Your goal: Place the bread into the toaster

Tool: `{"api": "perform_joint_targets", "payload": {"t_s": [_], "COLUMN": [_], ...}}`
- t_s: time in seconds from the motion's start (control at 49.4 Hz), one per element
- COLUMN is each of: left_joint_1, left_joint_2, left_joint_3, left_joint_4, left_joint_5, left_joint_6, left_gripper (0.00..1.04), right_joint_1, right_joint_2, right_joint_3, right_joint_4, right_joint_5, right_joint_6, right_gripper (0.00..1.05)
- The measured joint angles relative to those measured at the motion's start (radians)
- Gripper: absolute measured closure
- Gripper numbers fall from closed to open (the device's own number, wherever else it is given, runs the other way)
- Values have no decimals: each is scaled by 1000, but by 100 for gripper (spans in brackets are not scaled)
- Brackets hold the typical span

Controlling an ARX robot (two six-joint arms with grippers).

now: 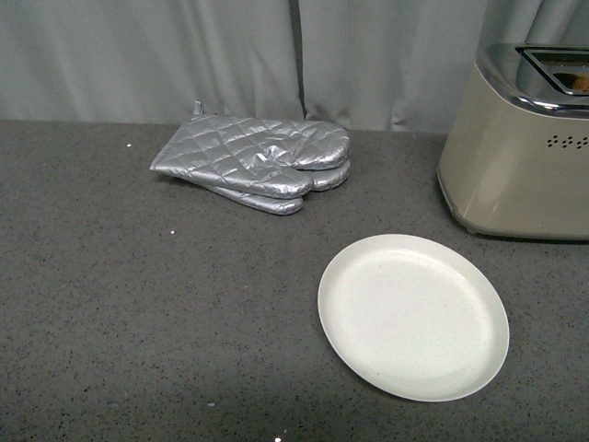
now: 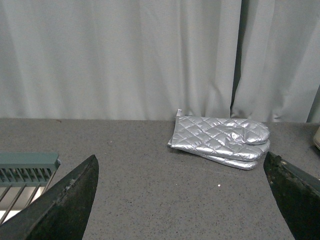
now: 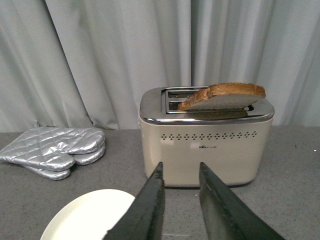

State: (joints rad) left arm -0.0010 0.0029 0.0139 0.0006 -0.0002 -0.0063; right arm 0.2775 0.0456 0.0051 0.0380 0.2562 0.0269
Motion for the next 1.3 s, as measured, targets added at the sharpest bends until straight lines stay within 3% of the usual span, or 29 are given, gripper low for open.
{"api": "perform_joint_targets", "payload": {"t_s": [0.121,0.202,0.263,0.364,0.425,0.587,0.628,0.83,1.073,1.296], "left_joint_1": [0,0,0,0,0,0,0,0,0,0], "left_joint_2": [0,0,0,0,0,0,0,0,0,0], "left_joint_3": [0,0,0,0,0,0,0,0,0,0], "left_joint_4": [0,0,0,0,0,0,0,0,0,0], "left_joint_5": [0,0,0,0,0,-1,0,0,0,0], "left_joint_6": [0,0,0,0,0,0,0,0,0,0], "left_gripper": [7,7,7,7,7,7,7,7,7,7], "right_joint_1": [-50,-41,34,282,328,338,332,190,-23,-133], "right_joint_2": [-15,-13,18,176,206,209,202,85,-7,-31], "right_joint_3": [0,0,0,0,-1,-1,-1,-1,-1,-1], "right_joint_4": [-8,-6,37,221,224,225,218,85,-3,-27], "right_joint_5": [-31,-13,90,348,348,360,348,189,-16,-122], "right_joint_6": [-12,-18,-20,-21,-24,-23,-23,-24,-24,-25], "right_gripper": [104,104,104,104,96,73,75,104,104,104]}}
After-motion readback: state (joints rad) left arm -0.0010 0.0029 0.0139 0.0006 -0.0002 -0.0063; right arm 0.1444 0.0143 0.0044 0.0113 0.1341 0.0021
